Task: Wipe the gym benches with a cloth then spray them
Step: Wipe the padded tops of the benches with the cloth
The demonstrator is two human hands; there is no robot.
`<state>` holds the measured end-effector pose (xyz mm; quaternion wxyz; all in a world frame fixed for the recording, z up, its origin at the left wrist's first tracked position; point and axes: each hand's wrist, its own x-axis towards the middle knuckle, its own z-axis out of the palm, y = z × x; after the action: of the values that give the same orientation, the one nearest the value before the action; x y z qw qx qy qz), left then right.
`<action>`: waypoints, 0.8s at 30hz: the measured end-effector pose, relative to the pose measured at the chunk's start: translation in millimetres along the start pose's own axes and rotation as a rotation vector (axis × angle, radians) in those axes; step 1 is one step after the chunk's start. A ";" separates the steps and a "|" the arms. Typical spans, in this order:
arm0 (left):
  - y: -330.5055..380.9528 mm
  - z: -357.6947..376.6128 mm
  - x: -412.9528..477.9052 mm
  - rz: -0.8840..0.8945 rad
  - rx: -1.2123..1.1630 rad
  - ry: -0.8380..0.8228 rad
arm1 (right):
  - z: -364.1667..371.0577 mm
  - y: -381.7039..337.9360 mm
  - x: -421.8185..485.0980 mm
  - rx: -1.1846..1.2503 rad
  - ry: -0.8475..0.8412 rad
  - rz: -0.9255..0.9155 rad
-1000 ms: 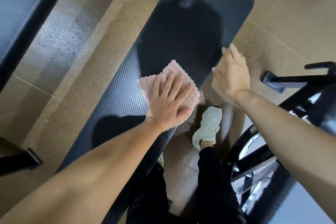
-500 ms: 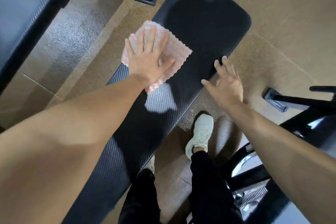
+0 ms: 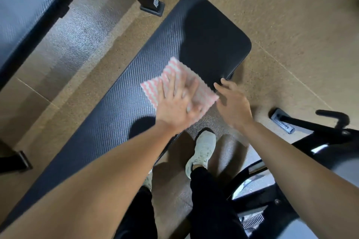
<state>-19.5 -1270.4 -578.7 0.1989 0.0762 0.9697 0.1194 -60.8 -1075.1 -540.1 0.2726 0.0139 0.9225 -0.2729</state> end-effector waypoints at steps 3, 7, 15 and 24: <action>14.4 23.6 -17.2 0.067 0.074 0.026 | -14.3 8.4 11.1 -0.020 0.056 -0.038; 6.6 28.1 -13.3 0.090 0.099 0.064 | -36.4 13.4 41.2 -0.051 0.211 -0.046; -16.9 -12.8 68.2 -0.149 0.055 0.022 | -52.9 19.1 77.6 -0.204 0.075 -0.028; -31.5 -52.1 138.2 -0.293 0.043 0.044 | -61.4 21.3 81.9 -0.172 0.059 -0.033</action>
<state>-169.4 -1284.1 -591.3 0.1913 -0.0647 0.9769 0.0697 -157.2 -1035.7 -549.3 0.2412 -0.0166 0.9502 -0.1968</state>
